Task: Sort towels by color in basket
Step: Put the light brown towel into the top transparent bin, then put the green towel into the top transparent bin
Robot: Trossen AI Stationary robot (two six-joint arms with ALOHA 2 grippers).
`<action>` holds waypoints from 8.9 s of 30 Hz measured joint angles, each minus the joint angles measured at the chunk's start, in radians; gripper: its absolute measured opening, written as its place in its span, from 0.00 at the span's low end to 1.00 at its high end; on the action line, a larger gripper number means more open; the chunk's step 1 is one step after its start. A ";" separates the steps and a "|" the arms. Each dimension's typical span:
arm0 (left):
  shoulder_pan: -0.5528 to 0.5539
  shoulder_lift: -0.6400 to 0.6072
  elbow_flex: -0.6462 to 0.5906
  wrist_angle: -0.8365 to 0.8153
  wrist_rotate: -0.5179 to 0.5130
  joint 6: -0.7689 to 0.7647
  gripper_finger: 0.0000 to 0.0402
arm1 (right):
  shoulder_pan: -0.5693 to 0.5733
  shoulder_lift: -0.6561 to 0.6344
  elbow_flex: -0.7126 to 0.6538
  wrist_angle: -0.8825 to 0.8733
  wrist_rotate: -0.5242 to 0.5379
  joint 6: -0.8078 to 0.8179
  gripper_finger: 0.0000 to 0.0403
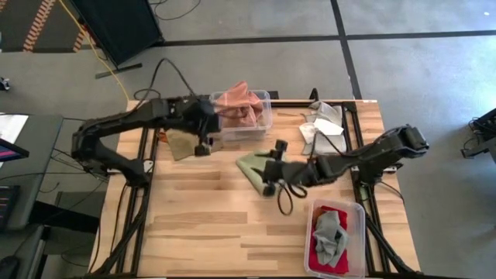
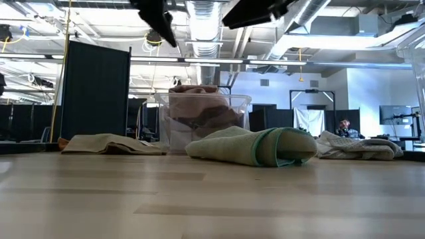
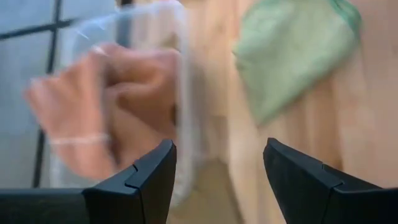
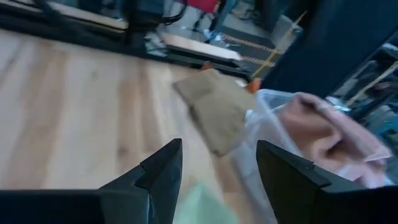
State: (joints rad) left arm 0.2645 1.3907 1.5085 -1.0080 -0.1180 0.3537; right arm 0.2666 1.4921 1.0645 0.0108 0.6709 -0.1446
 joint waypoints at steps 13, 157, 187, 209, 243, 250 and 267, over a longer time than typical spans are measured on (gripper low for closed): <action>-0.212 -0.310 -0.627 0.456 -0.026 -0.272 0.57 | -0.301 0.000 0.000 0.231 -0.354 -0.044 0.58; -0.456 -0.065 -1.146 1.377 -0.048 -0.456 0.57 | -0.044 0.588 0.350 -0.778 -0.253 0.724 0.43; -0.456 -0.065 -1.146 1.377 -0.051 -0.456 0.57 | -0.045 0.590 0.349 -0.779 -0.250 0.715 0.29; -0.456 -0.065 -1.146 1.382 -0.047 -0.456 0.57 | -0.045 0.590 0.349 -0.779 -0.250 0.712 0.27; -0.456 -0.065 -1.146 1.388 -0.054 -0.437 0.57 | 0.056 0.333 0.347 -0.787 -0.103 0.634 0.07; -0.456 -0.065 -1.147 1.404 -0.053 -0.426 0.57 | 0.076 0.183 0.347 -0.767 -0.002 0.514 0.07; -0.456 -0.065 -1.147 1.400 -0.051 -0.429 0.57 | -0.280 -0.057 0.349 -0.393 -0.021 -0.044 0.07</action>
State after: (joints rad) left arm -0.1913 1.3258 0.3618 0.3916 -0.1692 -0.0753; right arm -0.0136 1.4347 1.4132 -0.3818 0.6504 -0.1891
